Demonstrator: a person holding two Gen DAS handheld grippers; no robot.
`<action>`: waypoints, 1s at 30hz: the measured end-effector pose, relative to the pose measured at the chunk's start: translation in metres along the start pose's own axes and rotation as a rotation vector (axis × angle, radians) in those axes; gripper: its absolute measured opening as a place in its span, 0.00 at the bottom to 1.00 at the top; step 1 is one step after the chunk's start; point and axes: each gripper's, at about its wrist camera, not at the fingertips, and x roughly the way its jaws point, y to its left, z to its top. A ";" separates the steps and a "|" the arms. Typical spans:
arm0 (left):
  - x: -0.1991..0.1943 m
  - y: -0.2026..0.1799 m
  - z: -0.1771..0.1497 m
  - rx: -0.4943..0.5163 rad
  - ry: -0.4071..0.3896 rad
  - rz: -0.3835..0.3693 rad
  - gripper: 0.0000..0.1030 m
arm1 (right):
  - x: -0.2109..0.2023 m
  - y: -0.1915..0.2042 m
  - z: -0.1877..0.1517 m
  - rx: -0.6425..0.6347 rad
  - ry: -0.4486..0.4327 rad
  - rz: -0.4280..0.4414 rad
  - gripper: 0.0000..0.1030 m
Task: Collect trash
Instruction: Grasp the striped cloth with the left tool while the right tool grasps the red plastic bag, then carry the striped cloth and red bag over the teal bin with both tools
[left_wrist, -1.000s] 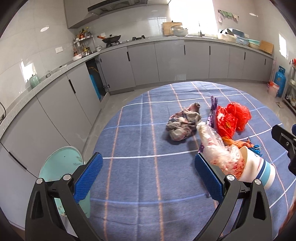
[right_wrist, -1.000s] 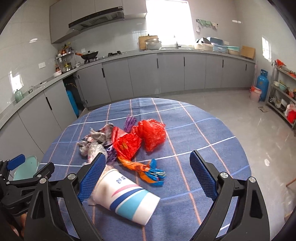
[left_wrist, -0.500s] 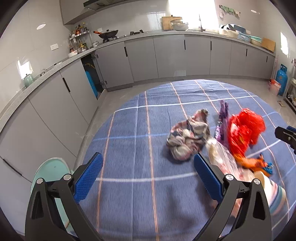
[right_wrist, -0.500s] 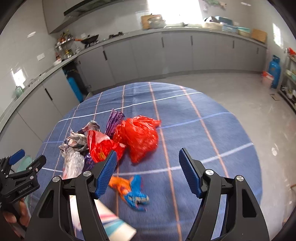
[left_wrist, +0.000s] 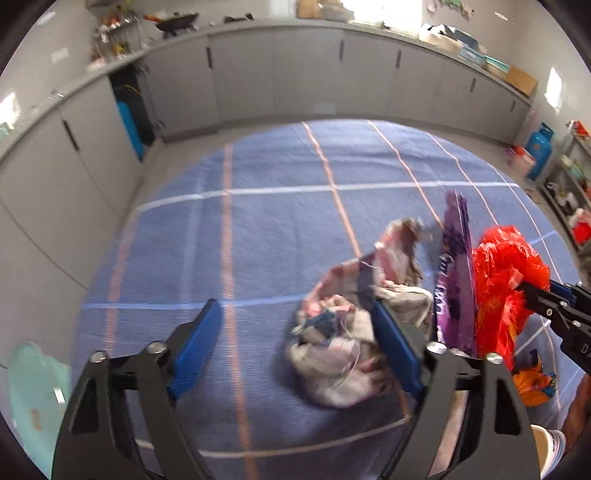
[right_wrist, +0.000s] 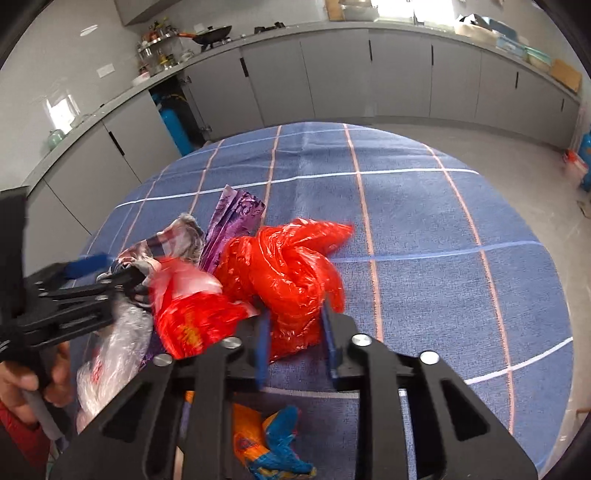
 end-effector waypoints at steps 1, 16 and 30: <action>0.004 0.000 -0.001 -0.006 0.008 -0.023 0.62 | -0.005 0.000 -0.001 -0.002 -0.015 -0.008 0.19; -0.126 0.013 -0.022 -0.005 -0.302 0.051 0.25 | -0.134 0.059 -0.011 -0.028 -0.368 -0.054 0.17; -0.207 0.081 -0.099 -0.106 -0.328 0.273 0.25 | -0.144 0.177 -0.046 -0.110 -0.332 0.117 0.17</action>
